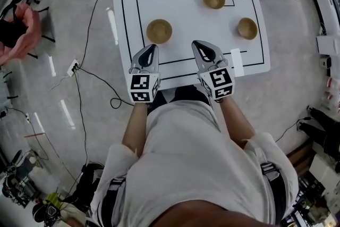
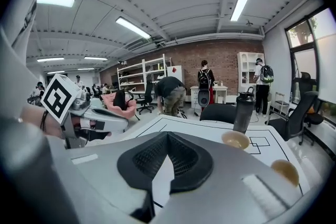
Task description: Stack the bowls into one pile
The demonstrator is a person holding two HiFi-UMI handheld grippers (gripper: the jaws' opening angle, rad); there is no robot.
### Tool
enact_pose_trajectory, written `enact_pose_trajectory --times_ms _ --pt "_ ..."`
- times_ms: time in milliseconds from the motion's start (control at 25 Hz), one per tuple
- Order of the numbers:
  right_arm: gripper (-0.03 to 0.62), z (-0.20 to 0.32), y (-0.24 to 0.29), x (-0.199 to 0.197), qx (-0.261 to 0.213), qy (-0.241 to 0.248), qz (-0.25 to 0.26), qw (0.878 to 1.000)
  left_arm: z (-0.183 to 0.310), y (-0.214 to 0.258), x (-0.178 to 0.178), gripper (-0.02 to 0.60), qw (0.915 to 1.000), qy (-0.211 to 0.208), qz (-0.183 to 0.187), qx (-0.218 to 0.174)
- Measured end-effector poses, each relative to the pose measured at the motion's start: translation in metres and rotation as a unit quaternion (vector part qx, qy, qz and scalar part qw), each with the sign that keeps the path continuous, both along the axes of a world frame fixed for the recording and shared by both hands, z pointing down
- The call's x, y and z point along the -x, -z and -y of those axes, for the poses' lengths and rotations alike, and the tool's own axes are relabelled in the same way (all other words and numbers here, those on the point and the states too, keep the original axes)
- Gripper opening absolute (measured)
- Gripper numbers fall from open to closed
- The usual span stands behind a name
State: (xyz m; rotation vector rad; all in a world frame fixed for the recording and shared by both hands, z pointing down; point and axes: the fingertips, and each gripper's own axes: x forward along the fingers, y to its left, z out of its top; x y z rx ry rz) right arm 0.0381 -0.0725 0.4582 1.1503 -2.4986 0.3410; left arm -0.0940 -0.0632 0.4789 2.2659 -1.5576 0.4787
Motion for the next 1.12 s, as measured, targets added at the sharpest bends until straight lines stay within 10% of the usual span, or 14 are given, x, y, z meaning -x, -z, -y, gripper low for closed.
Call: enact_pose_trajectory --times_ms 320,1120 --pt "-0.002 0.007 -0.045 -0.049 0.060 0.029 -0.040 0.997 0.013 -0.013 -0.033 0.002 0.9970 0.001 0.076 0.014" --pt "0.000 0.117 -0.107 -0.103 0.002 0.050 -0.321 0.946 0.032 -0.069 -0.047 0.002 0.9958 0.027 0.027 0.083"
